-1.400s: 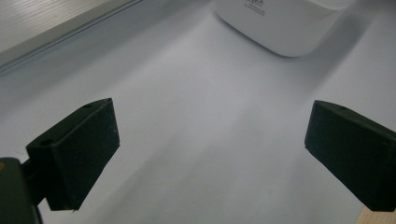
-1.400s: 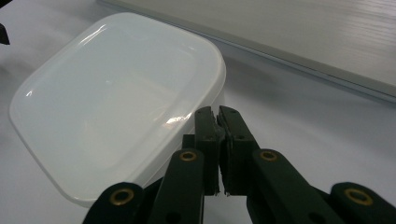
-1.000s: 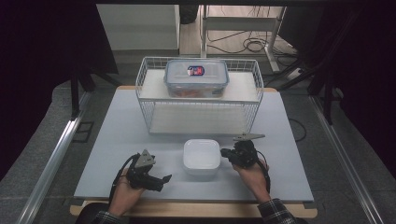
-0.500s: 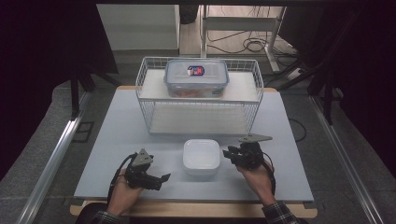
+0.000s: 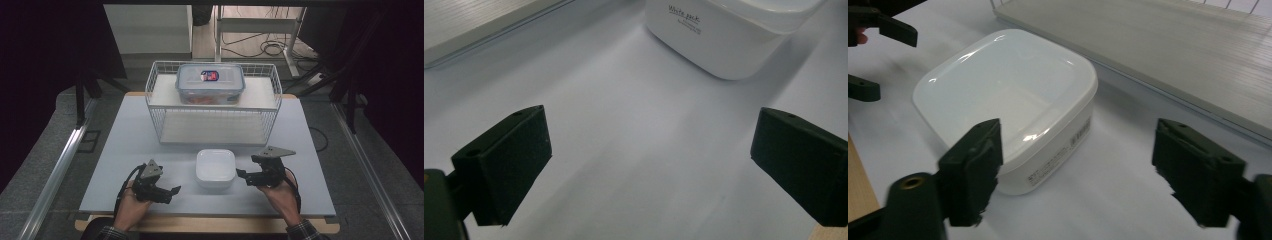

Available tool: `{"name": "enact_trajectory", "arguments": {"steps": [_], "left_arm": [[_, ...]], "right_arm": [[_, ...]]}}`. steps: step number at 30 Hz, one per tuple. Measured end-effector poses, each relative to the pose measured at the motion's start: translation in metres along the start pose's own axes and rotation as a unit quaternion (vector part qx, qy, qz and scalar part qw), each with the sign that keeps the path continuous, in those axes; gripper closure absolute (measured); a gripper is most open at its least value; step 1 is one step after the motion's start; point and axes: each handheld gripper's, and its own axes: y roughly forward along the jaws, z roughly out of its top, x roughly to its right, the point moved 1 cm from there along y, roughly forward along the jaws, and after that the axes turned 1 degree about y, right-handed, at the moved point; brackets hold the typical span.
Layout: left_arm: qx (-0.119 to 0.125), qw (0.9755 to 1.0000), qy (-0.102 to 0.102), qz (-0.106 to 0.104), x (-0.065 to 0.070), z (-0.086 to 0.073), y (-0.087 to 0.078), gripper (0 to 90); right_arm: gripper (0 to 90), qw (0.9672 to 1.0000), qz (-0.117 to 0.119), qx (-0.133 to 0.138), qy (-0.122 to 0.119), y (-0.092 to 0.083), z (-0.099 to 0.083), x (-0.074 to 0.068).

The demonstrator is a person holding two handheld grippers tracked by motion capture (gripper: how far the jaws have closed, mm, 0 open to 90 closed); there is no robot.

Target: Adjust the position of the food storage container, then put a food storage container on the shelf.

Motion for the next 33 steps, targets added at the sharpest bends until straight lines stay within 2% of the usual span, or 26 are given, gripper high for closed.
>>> {"name": "enact_trajectory", "arguments": {"steps": [3, 6, 11, 21, 27, 29, 31, 33], "left_arm": [[-0.002, 1.0000, 0.001, 0.001, 0.000, 0.000, 0.000, 2.6], [-0.001, 1.0000, -0.002, -0.001, -0.001, 0.000, 0.000, 2.5], [0.003, 0.9999, -0.012, -0.007, -0.001, 0.000, -0.001, 2.3], [0.011, 0.9992, -0.032, -0.021, -0.004, 0.008, -0.002, 3.0], [0.011, 0.9986, -0.040, -0.035, -0.004, 0.023, 0.002, 2.8], [0.016, 0.9979, -0.043, -0.047, -0.004, 0.030, 0.003, 2.8], [0.018, 0.9971, -0.047, -0.057, -0.004, 0.037, 0.004, 3.8], [0.017, 0.9973, -0.043, -0.057, -0.003, 0.045, 0.007, 5.7]], "right_arm": [[9.2, 0.9999, 0.006, -0.009, -0.013, 0.001, -0.004, -0.003], [7.0, 0.9997, 0.012, -0.015, -0.012, 0.001, -0.007, -0.004], [5.8, 0.9998, 0.015, -0.011, -0.005, 0.001, -0.007, -0.003], [4.0, 0.9997, 0.011, -0.016, -0.016, 0.006, -0.004, -0.008], [1.6, 0.9997, 0.018, -0.016, -0.003, 0.008, 0.003, -0.012], [1.9, 0.9996, 0.023, -0.017, 0.001, 0.009, 0.006, -0.014], [6.6, 0.9994, 0.022, -0.025, 0.002, 0.010, 0.009, -0.015], [11.7, 0.9994, 0.020, -0.028, 0.003, 0.011, 0.012, -0.016]]}}
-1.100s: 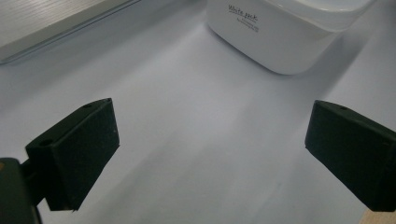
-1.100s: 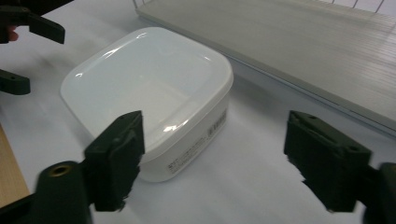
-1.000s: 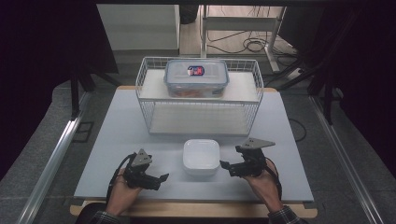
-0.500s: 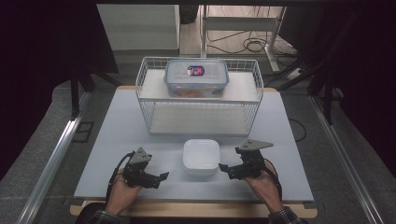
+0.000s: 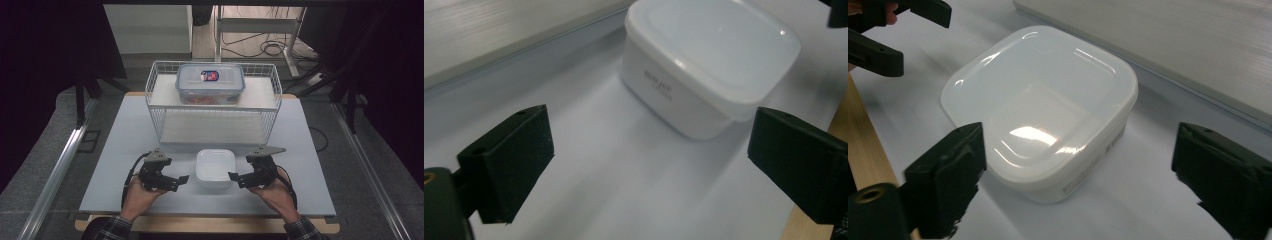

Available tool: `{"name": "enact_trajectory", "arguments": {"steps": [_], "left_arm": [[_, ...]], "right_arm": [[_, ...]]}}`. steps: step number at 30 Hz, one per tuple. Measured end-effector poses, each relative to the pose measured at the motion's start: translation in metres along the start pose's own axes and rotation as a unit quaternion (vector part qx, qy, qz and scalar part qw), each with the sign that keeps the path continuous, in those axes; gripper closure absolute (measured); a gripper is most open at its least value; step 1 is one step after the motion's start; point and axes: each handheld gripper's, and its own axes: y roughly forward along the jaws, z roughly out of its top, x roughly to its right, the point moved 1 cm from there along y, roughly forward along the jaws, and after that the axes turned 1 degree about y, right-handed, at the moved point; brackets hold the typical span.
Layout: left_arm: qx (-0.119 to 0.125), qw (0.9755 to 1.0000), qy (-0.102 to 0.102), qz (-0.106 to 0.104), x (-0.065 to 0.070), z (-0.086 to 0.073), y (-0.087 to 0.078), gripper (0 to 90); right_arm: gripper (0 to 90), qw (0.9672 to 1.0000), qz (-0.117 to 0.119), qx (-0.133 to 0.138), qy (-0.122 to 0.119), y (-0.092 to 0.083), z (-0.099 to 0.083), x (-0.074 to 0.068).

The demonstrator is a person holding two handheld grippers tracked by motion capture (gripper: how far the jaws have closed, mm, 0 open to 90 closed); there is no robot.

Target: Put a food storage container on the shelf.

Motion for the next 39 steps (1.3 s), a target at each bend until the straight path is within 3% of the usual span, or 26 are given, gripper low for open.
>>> {"name": "enact_trajectory", "arguments": {"steps": [12, 15, 18, 21, 24, 26, 31, 35, 37, 39], "left_arm": [[-0.011, 0.9995, 0.025, -0.018, 0.005, 0.033, 0.031, 12.4], [-0.014, 0.9994, 0.012, -0.031, 0.004, 0.036, 0.042, 11.3], [-0.024, 0.9990, 0.014, -0.034, 0.004, 0.035, 0.053, 10.7], [-0.019, 0.9978, -0.005, -0.064, 0.002, 0.032, 0.059, 10.8], [-0.017, 0.9958, -0.014, -0.089, 0.001, 0.029, 0.059, 15.3], [-0.017, 0.9951, -0.023, -0.095, 0.003, 0.027, 0.058, 18.4], [-0.031, 0.9924, -0.040, -0.112, 0.006, 0.022, 0.048, 26.3], [-0.032, 0.9938, -0.040, -0.099, 0.013, 0.018, 0.035, 41.7], [-0.026, 0.9949, -0.044, -0.087, 0.015, 0.017, 0.030, 50.0], [-0.023, 0.9943, -0.053, -0.089, 0.015, 0.016, 0.028, 56.3]], "right_arm": [[21.6, 0.9998, 0.011, -0.017, 0.008, 0.020, 0.016, 0.004], [21.4, 0.9996, 0.010, -0.024, 0.013, 0.029, 0.018, 0.007], [21.3, 0.9992, 0.002, -0.035, 0.018, 0.035, 0.015, 0.011], [22.2, 0.9981, 0.018, -0.040, 0.045, 0.037, 0.011, 0.017], [27.2, 0.9963, 0.037, -0.043, 0.065, 0.036, 0.010, 0.019], [31.2, 0.9943, 0.053, -0.048, 0.080, 0.036, 0.009, 0.019], [32.9, 0.9917, 0.051, -0.062, 0.100, 0.028, 0.005, 0.011], [40.8, 0.9904, 0.048, -0.068, 0.110, 0.019, 0.001, 0.005], [50.6, 0.9903, 0.044, -0.067, 0.113, 0.014, -0.001, 0.003], [59.7, 0.9908, 0.040, -0.061, 0.114, 0.007, -0.002, 0.003]]}}
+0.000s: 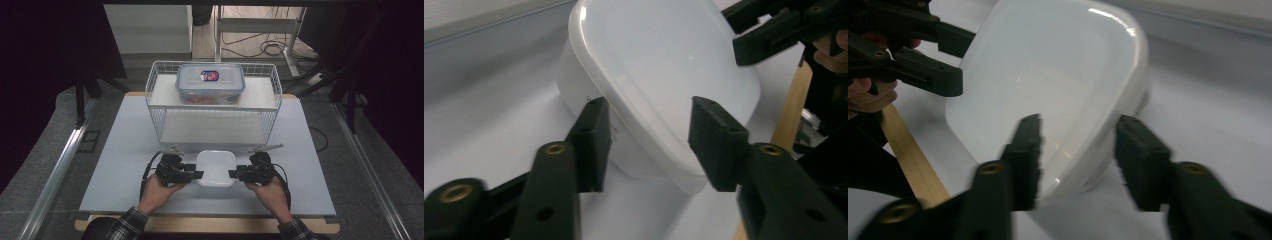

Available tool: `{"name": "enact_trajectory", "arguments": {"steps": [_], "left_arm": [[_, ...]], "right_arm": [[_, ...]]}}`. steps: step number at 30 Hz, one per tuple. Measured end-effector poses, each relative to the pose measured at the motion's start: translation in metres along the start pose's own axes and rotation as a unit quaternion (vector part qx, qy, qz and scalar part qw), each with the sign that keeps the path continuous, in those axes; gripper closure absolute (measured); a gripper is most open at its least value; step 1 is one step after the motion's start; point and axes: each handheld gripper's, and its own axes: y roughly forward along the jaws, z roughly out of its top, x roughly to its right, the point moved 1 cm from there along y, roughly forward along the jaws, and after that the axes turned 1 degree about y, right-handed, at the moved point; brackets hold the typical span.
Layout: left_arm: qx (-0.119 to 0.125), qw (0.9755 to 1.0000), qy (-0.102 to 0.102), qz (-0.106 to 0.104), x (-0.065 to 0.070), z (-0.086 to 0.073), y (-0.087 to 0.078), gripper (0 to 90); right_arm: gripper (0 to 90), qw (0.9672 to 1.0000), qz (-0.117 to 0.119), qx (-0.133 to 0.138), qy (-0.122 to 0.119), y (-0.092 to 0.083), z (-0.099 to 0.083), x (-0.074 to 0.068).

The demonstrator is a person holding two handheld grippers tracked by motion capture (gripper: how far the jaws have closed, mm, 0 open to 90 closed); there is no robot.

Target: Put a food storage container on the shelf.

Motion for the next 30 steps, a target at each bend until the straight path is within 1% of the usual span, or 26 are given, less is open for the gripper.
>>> {"name": "enact_trajectory", "arguments": {"steps": [2, 5, 6, 7, 8, 9, 11, 13, 16, 18, 20, 23, 27, 30], "left_arm": [[0.004, 0.9999, -0.009, -0.003, -0.001, 0.000, -0.001, 59.8], [0.018, 0.9997, -0.014, 0.002, -0.001, 0.000, -0.003, 65.7], [0.025, 0.9996, -0.015, 0.003, -0.001, 0.000, -0.004, 68.9], [0.030, 0.9994, -0.014, 0.006, -0.001, 0.000, -0.005, 73.9], [0.031, 0.9994, -0.011, 0.011, -0.001, 0.000, -0.005, 79.7], [0.035, 0.9992, -0.009, 0.016, -0.001, 0.000, -0.004, 79.7], [0.039, 0.9989, -0.021, 0.012, -0.003, 0.001, -0.003, 79.7], [0.041, 0.9988, -0.024, 0.013, -0.003, 0.000, -0.003, 79.8], [0.046, 0.9984, -0.026, 0.019, -0.003, -0.001, -0.002, 79.7], [0.052, 0.9981, -0.026, 0.020, -0.002, 0.000, -0.004, 79.8], [0.060, 0.9977, -0.023, 0.020, -0.001, 0.002, -0.007, 79.8], [0.069, 0.9971, -0.018, 0.028, 0.000, 0.005, -0.013, 79.7], [0.078, 0.9964, -0.017, 0.028, 0.000, 0.009, -0.020, 79.7], [0.083, 0.9959, -0.010, 0.033, 0.002, 0.014, -0.027, 79.7]], "right_arm": [[62.7, 0.9999, 0.006, 0.004, 0.008, -0.003, -0.002, 0.001], [68.9, 0.9996, 0.010, 0.018, 0.022, -0.006, -0.002, 0.004], [71.8, 0.9992, 0.009, 0.026, 0.028, -0.007, -0.002, 0.005], [76.0, 0.9991, 0.006, 0.032, 0.028, -0.008, -0.001, 0.006], [76.9, 0.9989, -0.001, 0.039, 0.025, -0.010, -0.001, 0.007], [76.8, 0.9990, -0.003, 0.039, 0.020, -0.009, -0.001, 0.007], [76.9, 0.9986, -0.016, 0.047, 0.018, -0.007, -0.001, 0.006], [77.0, 0.9984, -0.023, 0.050, 0.014, -0.007, 0.000, 0.004], [77.1, 0.9978, -0.033, 0.058, 0.005, -0.006, -0.001, 0.002], [77.2, 0.9973, -0.036, 0.063, 0.003, -0.007, -0.001, 0.000], [77.3, 0.9969, -0.034, 0.072, 0.000, -0.009, -0.001, -0.001], [77.5, 0.9963, -0.027, 0.082, -0.002, -0.011, 0.001, -0.003], [77.9, 0.9948, -0.021, 0.099, -0.012, -0.015, 0.005, -0.008], [78.0, 0.9940, -0.019, 0.106, -0.020, -0.018, 0.009, -0.012]]}}
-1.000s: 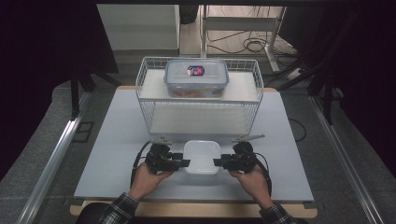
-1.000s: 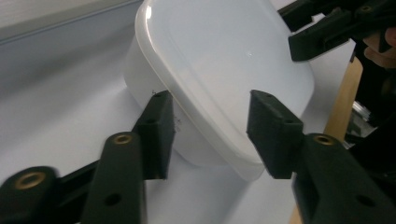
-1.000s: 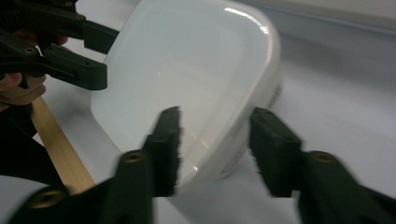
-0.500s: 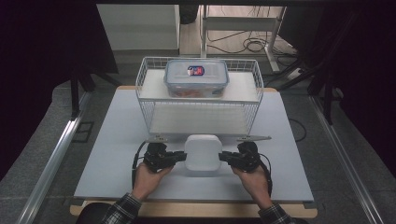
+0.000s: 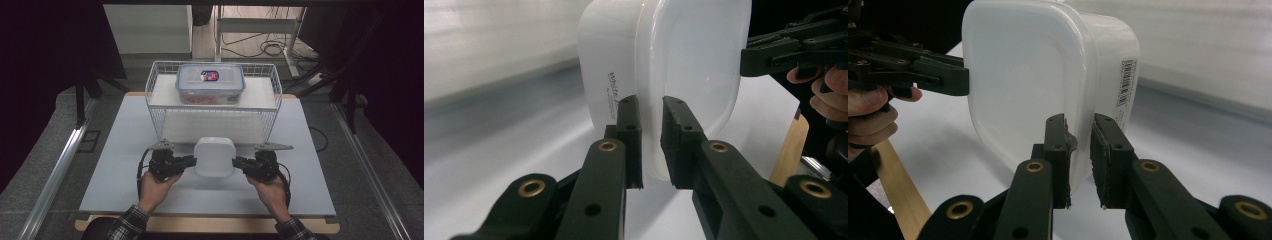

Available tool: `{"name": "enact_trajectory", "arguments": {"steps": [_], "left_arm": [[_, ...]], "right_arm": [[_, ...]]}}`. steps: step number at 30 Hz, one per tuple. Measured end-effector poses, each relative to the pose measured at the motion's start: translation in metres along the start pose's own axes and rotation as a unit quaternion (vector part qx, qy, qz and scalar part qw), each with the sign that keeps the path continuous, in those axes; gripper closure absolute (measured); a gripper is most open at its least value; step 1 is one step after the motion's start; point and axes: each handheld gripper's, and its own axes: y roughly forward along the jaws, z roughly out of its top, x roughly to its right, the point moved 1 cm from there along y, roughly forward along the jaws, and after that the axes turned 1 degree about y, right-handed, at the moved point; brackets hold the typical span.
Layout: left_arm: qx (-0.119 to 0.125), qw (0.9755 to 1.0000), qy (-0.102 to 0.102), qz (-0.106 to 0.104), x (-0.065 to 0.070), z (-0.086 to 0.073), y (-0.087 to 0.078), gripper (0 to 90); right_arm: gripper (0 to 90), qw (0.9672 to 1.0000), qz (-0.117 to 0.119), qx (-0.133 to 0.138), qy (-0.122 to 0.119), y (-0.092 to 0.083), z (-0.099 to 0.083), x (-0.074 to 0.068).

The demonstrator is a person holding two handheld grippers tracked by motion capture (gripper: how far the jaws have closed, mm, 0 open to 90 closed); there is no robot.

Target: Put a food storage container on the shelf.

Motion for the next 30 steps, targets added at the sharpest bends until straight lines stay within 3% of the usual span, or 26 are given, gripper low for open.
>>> {"name": "enact_trajectory", "arguments": {"steps": [11, 30], "left_arm": [[0.017, 0.9995, 0.023, 0.014, 0.003, 0.027, -0.020, 79.5], [0.044, 0.9974, 0.047, 0.032, 0.011, 0.064, -0.044, 79.3]], "right_arm": [[78.4, 0.9987, 0.006, 0.044, -0.026, -0.009, 0.025, -0.012], [78.6, 0.9958, 0.006, 0.072, -0.056, -0.023, 0.067, -0.026]]}}
